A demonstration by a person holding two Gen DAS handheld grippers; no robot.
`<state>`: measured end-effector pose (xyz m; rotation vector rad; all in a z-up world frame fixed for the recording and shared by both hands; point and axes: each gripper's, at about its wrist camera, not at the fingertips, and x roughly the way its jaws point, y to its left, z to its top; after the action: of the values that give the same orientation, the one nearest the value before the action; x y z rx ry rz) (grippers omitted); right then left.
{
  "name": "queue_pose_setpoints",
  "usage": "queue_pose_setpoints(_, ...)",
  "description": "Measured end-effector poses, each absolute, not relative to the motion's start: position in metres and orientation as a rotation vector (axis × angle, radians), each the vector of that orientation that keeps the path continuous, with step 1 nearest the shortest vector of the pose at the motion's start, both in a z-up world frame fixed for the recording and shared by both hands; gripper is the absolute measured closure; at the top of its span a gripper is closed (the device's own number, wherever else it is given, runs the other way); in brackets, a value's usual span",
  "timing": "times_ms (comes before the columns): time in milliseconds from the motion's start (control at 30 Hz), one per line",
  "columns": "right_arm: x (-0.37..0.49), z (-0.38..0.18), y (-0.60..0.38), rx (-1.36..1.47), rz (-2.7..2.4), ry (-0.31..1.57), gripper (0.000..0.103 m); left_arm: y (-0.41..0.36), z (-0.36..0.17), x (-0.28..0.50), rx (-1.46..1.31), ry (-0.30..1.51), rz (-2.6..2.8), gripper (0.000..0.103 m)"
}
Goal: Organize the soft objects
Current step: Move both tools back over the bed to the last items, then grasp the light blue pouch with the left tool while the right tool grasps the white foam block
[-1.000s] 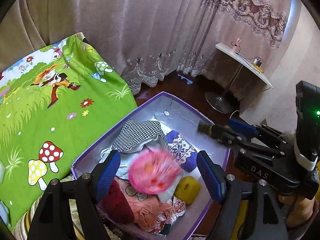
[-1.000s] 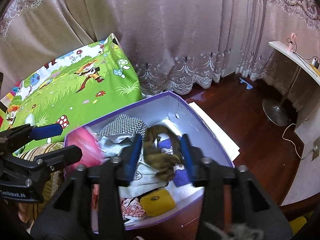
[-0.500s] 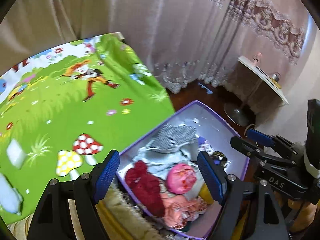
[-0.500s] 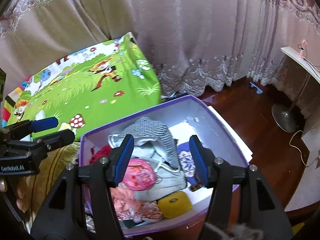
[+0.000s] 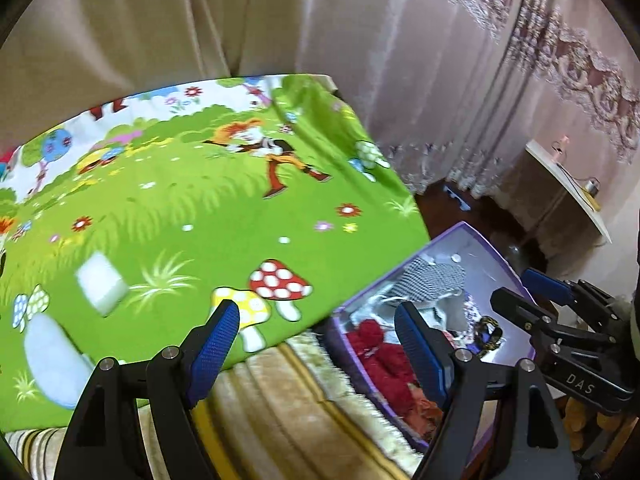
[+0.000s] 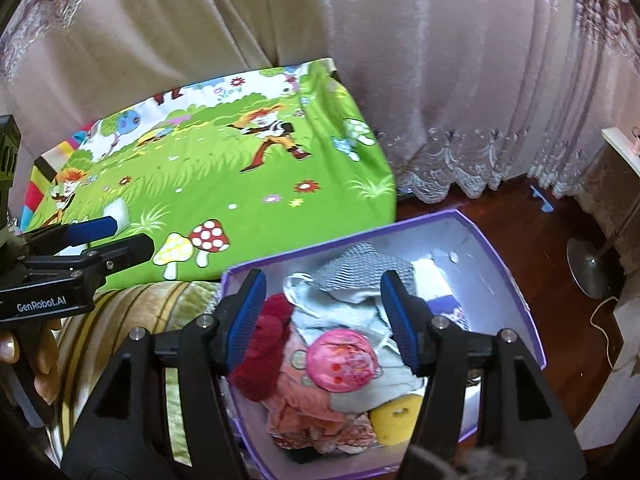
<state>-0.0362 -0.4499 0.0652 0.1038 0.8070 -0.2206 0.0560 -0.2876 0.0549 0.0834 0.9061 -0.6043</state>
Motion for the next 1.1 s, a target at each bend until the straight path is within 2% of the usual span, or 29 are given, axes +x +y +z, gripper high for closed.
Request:
queue_pose_setpoints(300,-0.007,0.065,-0.410,0.048,-0.135,0.824,0.037,-0.227,0.044,0.085,-0.013,0.943,-0.439,0.022)
queue_pose_setpoints(867,0.063,0.053,-0.321,-0.054,0.053,0.862,0.032,-0.043,0.005,0.136,-0.440,1.012,0.089,0.019)
queue_pose_setpoints(1100,0.098,0.039,-0.279,-0.097,0.146,0.892,0.030,-0.018,-0.023,0.137,-0.568,1.106,0.140,0.019)
